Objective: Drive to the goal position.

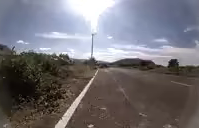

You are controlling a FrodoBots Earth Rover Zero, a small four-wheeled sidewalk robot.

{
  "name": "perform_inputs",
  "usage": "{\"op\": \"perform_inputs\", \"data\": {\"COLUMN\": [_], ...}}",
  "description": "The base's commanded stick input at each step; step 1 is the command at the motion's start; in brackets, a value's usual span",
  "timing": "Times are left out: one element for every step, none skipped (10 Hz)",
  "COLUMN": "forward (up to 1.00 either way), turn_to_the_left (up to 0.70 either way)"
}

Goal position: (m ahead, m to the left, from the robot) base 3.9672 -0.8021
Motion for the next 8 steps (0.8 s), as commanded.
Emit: {"op": "perform_inputs", "data": {"forward": [1.00,1.00,1.00,1.00,1.00,1.00,1.00,1.00], "turn_to_the_left": [-0.40,-0.40,-0.40,-0.40,-0.40,-0.40,-0.29,-0.08]}}
